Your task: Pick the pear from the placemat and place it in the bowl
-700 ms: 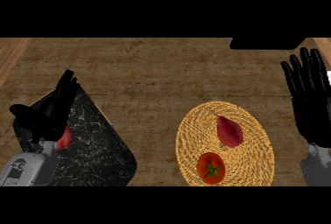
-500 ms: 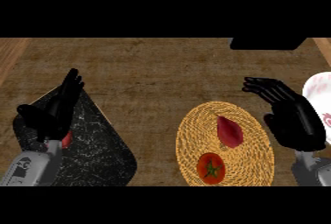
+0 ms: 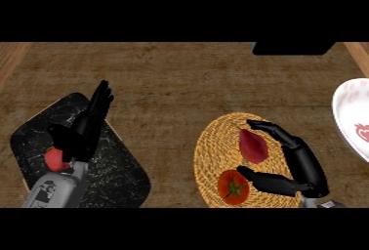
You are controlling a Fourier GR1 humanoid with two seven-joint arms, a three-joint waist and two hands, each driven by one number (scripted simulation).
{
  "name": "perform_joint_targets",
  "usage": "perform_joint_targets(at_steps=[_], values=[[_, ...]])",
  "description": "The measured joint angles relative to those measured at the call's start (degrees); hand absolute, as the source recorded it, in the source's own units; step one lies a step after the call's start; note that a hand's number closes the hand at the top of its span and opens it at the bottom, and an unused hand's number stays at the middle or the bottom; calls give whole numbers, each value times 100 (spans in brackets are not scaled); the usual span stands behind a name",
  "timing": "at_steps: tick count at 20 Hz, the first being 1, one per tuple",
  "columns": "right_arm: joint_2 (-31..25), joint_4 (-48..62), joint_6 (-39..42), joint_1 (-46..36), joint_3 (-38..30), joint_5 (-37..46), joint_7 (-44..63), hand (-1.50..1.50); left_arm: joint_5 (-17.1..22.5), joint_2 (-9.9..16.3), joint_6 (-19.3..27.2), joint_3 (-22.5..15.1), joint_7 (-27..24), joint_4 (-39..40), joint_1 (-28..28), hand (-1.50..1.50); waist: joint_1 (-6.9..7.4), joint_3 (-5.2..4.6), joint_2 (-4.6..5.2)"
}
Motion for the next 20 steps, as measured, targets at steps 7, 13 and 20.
perform_joint_targets(at_steps=[7, 13, 20], values=[[-79, -955, -222, 313, -250, 382, 40, -150, -199, -114, -20, -52, 93, -304, 245, 0, -13, -1, 2], [-620, -1559, -101, -239, -577, 774, 1790, -150, -247, -156, -90, -21, 57, -396, 395, 0, 6, -6, 4], [-794, -1608, 518, -1003, -431, 809, 3674, -150, -326, -242, -136, 47, 159, -318, 257, 0, 37, -7, 14]])
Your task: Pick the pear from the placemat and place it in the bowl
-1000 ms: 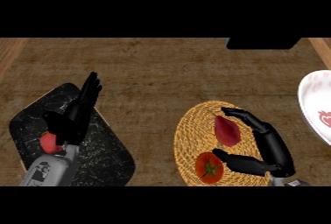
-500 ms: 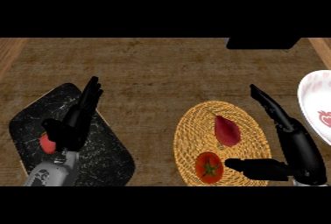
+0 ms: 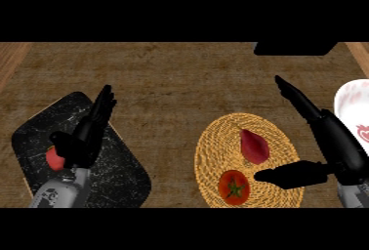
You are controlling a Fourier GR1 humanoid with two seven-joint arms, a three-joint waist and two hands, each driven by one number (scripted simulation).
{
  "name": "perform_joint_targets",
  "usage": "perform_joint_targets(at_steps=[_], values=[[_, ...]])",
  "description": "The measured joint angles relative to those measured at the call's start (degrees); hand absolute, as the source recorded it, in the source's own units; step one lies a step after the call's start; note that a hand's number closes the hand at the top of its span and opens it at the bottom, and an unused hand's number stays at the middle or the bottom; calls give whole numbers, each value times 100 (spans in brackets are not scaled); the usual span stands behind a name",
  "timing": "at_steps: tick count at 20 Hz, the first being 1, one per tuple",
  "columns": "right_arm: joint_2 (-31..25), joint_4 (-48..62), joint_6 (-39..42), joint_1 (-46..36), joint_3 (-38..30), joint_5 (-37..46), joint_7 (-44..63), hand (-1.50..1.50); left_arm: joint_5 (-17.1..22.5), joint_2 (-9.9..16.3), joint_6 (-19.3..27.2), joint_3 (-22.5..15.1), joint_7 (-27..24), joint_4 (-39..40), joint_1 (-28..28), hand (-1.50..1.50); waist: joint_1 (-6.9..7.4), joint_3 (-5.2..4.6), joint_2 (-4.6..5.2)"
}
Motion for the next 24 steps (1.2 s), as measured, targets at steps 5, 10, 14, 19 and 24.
perform_joint_targets(at_steps=[5, 10, 14, 19, 24], values=[[-108, 107, 541, -171, 141, -39, 828, -150, -97, -60, 22, -36, 108, -210, 104, 0, -1, 2, -2], [25, 666, 1061, -344, 84, 8, 921, -150, -250, -192, 19, -23, 103, -235, 154, 0, -2, 7, 5], [160, 654, 1353, -6, -35, 70, 672, -150, -273, -265, -138, 158, -8, 35, 18, 0, -28, 6, 4], [451, 689, 1659, 150, -346, 91, 426, -150, -403, -373, -265, 295, -94, 144, 29, 0, -34, 8, 2], [682, 797, 1869, 353, -628, -52, 31, -150, -497, -445, -306, 397, 21, 134, -94, 0, -35, 7, 1]])
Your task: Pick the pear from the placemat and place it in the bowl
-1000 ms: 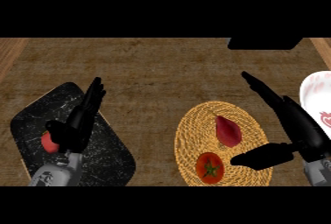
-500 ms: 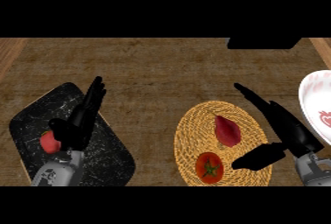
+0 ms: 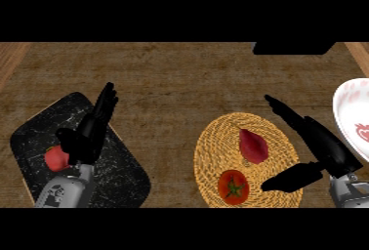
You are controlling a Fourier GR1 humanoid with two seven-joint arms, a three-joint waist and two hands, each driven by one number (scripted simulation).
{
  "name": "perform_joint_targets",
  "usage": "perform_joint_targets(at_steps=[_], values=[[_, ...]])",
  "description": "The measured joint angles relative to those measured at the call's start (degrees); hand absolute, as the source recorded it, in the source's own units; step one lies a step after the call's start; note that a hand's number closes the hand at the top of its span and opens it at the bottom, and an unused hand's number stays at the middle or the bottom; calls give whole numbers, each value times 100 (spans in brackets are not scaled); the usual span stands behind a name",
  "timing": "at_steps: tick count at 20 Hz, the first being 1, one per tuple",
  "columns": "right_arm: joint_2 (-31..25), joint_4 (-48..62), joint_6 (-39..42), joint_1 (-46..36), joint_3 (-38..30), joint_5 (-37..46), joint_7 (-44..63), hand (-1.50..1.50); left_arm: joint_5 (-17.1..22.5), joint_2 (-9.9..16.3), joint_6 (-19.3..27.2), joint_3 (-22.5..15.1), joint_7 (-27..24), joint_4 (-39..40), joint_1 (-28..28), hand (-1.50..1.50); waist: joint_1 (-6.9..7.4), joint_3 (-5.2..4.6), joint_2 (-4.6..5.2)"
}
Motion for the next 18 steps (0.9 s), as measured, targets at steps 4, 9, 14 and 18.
perform_joint_targets(at_steps=[4, 9, 14, 18], values=[[277, -157, 69, 92, -83, -28, 83, -150, -19, -30, -136, 54, 43, -157, 144, 0, 4, 0, -2], [602, 75, 175, 172, -162, 83, -23, -150, -168, -198, -155, 110, 53, -57, 87, 0, 3, 0, 0], [870, 467, 206, 290, -222, 321, -384, -150, -284, -295, -197, 164, 152, -127, 47, 0, 5, 0, 0], [962, 905, 274, 287, -332, 469, -765, -150, -297, -315, -307, 258, 91, -93, 106, 0, 8, 2, 2]])
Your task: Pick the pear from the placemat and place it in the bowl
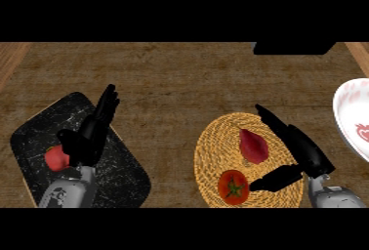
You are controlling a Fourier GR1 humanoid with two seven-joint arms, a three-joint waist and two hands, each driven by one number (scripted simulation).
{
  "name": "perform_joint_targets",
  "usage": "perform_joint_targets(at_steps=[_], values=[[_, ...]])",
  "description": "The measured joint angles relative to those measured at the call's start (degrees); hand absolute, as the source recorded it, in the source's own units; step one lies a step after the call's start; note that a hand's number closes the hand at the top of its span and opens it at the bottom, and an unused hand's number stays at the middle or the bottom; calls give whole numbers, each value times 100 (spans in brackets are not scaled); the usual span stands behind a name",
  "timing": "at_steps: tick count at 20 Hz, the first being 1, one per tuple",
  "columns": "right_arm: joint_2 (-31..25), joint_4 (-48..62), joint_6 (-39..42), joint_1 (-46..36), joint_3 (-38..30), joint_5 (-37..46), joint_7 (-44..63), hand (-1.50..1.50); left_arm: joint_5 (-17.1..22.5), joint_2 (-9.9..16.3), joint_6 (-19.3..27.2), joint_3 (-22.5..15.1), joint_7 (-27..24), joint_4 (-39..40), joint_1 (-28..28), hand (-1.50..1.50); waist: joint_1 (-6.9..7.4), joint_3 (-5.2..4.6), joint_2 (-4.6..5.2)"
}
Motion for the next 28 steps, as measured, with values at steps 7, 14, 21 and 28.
perform_joint_targets(at_steps=[7, 14, 21, 28], values=[[215, 546, -200, -96, 19, 582, -401, -150, -98, -62, -78, 48, 103, -281, 148, 0, 8, -2, -3], [189, 1144, -409, -351, 93, 1295, -566, -150, -99, -58, -201, 162, 51, -146, 88, 0, 8, -6, -7], [221, 1560, -201, -537, 232, 1558, -1029, 150, -169, -129, -228, 209, 4, -128, 107, 0, 4, -12, -14], [132, 1638, -234, -450, 587, 2045, -1807, 150, -290, -289, -128, 127, 19, -100, 55, 0, -2, -26, -35]])
